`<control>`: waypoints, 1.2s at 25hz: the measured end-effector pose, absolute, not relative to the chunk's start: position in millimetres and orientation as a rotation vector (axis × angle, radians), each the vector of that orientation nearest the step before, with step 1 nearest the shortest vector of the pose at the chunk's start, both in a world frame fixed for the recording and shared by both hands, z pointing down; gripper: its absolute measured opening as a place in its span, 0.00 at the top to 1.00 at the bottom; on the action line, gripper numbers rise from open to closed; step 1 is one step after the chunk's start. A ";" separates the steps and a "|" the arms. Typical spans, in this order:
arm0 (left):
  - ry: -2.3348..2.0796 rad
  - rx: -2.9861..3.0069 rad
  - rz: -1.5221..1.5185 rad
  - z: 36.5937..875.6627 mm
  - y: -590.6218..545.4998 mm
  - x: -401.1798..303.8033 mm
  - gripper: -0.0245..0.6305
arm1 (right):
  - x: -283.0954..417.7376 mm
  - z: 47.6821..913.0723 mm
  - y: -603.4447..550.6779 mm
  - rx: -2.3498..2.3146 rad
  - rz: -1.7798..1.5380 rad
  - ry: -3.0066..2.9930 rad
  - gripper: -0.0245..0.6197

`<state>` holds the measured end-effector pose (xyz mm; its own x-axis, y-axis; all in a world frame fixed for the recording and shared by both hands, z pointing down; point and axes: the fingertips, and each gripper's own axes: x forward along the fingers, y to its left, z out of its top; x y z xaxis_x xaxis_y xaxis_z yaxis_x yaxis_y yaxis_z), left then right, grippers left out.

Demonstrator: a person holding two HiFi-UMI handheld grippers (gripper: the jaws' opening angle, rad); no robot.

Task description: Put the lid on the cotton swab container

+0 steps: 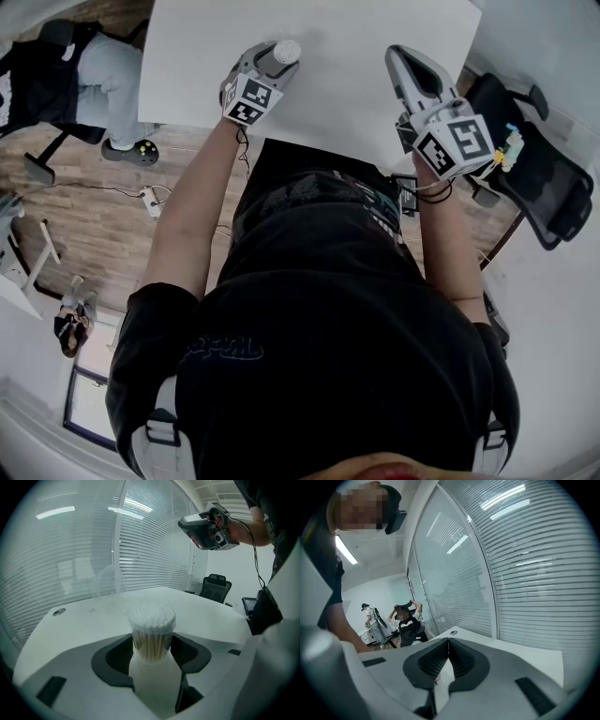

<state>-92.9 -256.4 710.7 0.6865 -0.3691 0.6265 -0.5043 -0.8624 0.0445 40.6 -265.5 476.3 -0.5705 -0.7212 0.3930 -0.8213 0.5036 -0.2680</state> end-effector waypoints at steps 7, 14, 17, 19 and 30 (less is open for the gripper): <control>-0.710 2.705 0.895 682.1 -254.7 -97.8 0.57 | 38.9 461.1 -254.0 1.294 0.588 -2.534 0.93; -0.684 2.734 0.905 656.3 -245.4 -121.5 0.57 | 19.7 448.3 -243.4 1.292 0.578 -2.568 0.93; -0.652 2.763 0.910 649.3 -239.6 -117.6 0.57 | 15.5 444.0 -245.3 1.288 0.570 -2.589 0.93; -0.625 2.776 0.901 645.2 -235.5 -112.7 0.57 | 11.1 444.7 -243.8 1.257 0.564 -2.602 0.93; -0.518 2.797 0.828 583.0 -195.1 -133.6 0.57 | -58.9 442.6 -214.1 1.099 0.594 -2.663 0.93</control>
